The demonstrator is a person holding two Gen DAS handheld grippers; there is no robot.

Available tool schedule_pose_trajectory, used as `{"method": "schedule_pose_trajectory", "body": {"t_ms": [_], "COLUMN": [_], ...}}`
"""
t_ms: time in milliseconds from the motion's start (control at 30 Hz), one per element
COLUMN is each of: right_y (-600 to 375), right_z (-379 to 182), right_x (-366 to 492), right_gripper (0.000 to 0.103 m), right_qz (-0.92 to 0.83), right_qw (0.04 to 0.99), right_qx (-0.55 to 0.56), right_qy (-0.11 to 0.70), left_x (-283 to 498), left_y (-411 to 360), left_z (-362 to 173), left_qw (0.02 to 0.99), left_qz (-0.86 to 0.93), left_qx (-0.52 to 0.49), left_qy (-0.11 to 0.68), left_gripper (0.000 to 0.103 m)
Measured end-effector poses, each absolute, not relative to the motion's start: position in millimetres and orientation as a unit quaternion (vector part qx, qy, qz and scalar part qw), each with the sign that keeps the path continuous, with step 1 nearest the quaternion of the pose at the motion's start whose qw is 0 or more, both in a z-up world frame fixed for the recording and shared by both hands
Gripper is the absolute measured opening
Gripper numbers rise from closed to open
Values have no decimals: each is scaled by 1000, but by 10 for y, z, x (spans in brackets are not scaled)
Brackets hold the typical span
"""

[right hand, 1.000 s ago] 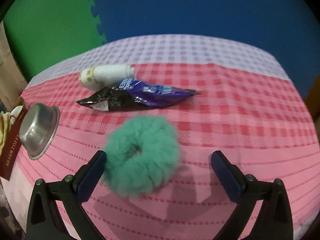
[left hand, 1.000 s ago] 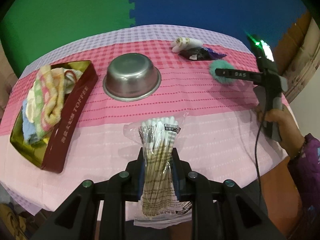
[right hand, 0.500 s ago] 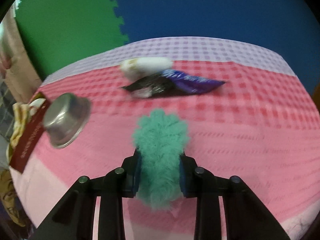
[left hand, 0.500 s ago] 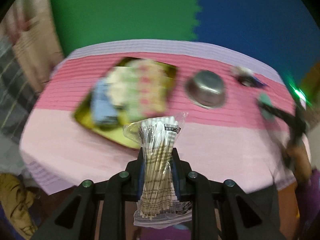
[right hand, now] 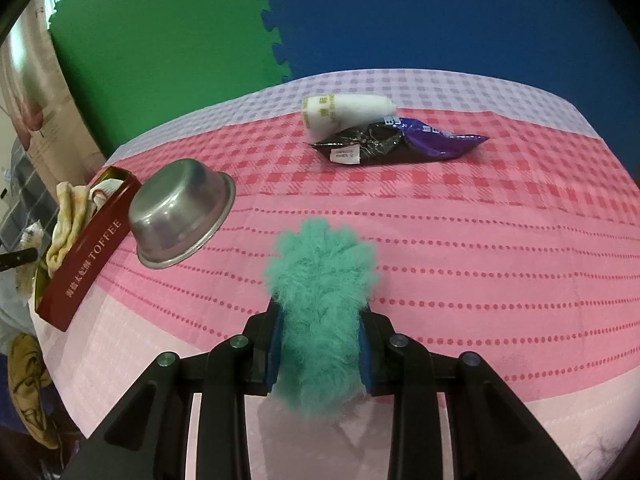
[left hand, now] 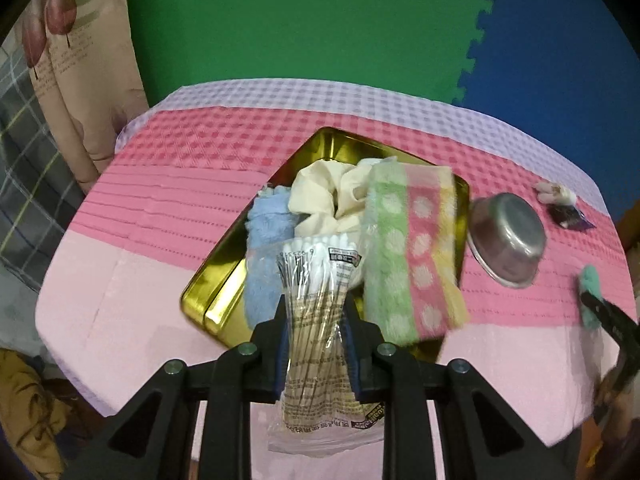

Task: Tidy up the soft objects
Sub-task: 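Lower the swab pack into the tin and open the left tool while the right tool carries the scrunchie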

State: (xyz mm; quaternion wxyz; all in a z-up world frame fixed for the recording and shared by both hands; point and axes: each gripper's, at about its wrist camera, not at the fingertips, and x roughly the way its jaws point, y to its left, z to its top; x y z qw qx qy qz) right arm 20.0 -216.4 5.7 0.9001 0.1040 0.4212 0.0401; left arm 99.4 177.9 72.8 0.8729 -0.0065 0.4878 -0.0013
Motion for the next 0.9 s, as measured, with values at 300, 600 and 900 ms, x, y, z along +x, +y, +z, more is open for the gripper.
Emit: {"method": "schedule_pose_trajectory", "body": {"t_ms": [300,600,900], "right_y": [-2073,-2071,-1628], "right_z": [35,30,668], "right_x": [217,225,440], "right_gripper": [28,28,28], "right_qz": [40,48,125], "right_qw": [901,898,899], "right_qx": [78,72,94], "right_qy": [425,431,410], "left_x": [1277,1073,57], "left_y": [1687,1899,2065], "left_z": [451,925,873], "left_qw": [871,887,881], "left_qz": [-25,5,74], "left_qx": [-10,-84,-115], "left_qy": [491,454,452], "left_gripper": [37,42,43]}}
